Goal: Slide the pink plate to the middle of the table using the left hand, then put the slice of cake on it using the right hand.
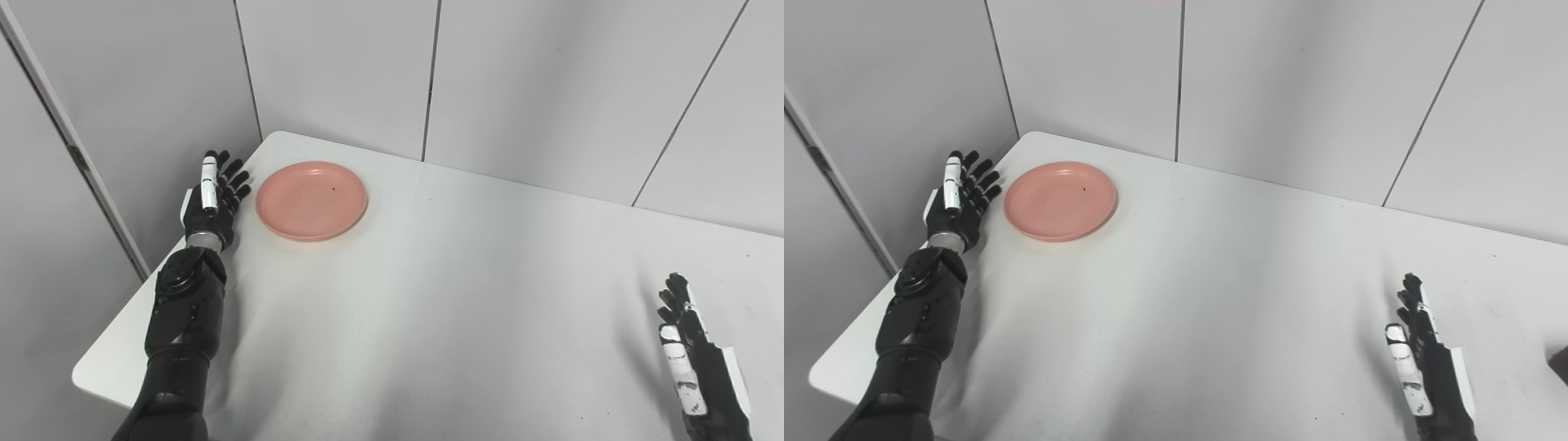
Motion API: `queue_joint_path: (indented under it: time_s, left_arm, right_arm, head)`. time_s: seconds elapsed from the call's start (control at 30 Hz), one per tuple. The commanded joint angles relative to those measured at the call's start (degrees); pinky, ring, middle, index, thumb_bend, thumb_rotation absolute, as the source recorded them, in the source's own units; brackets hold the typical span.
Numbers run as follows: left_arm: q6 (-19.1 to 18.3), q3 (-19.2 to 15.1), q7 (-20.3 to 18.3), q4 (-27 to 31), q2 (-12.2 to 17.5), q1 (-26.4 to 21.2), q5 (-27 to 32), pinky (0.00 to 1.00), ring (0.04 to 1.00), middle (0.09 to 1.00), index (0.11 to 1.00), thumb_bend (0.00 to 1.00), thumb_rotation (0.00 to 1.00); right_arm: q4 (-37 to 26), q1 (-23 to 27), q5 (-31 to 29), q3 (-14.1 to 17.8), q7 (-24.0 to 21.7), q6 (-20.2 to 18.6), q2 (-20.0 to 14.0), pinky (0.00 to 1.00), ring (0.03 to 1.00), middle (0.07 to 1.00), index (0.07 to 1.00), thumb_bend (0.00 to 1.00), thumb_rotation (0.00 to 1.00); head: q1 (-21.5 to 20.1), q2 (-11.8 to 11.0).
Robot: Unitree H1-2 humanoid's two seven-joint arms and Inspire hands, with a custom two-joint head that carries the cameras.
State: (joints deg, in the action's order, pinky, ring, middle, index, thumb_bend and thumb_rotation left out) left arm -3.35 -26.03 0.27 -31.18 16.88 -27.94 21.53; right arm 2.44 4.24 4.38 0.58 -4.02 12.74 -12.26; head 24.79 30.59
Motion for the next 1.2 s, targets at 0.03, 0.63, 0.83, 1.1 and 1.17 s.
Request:
queue_joint_path:
  time_s: [0.03, 0.63, 0.83, 1.1, 1.17]
  left_arm:
    - [0.1, 0.7, -0.7, 0.4, -0.3, -1.5, 0.9, 0.92, 0.892, 0.892, 0.892, 0.41, 1.0]
    - [-7.5, 8.8, -0.4, 7.4, -6.9, -0.6, -0.7, 0.86, 0.853, 0.86, 0.855, 0.41, 1.0]
    - [-8.8, 10.9, -0.8, 7.9, -9.0, -0.7, -0.8, 0.84, 0.852, 0.861, 0.853, 0.42, 1.0]
    - [-10.8, 13.5, -1.4, 9.6, -10.8, -0.5, -0.9, 0.82, 0.838, 0.847, 0.85, 0.44, 1.0]
    - [-11.0, 13.8, -1.6, 9.8, -11.1, -0.5, -0.7, 0.82, 0.834, 0.845, 0.846, 0.43, 1.0]
  right_arm:
    - [2.4, -2.9, 0.0, 0.3, 0.2, 0.6, 0.0, 0.95, 0.962, 0.983, 0.976, 0.34, 1.0]
    - [2.6, -3.0, 0.7, 0.2, 0.8, 1.1, 0.5, 0.94, 0.955, 0.973, 0.968, 0.35, 1.0]
    - [2.3, -3.1, 1.6, -0.1, 1.1, 1.3, 0.6, 0.93, 0.952, 0.969, 0.963, 0.35, 1.0]
    - [1.0, -3.5, 2.4, -0.4, 1.3, -0.3, 1.1, 0.92, 0.945, 0.965, 0.961, 0.4, 1.0]
    - [1.0, -3.5, 2.4, -0.3, 1.3, -0.2, 1.2, 0.92, 0.942, 0.963, 0.96, 0.42, 1.0]
  head:
    - [-0.3, 0.1]
    - [-1.5, 0.5]
    - [-2.1, 0.8]
    - [-4.7, 1.6]
    - [-4.7, 1.6]
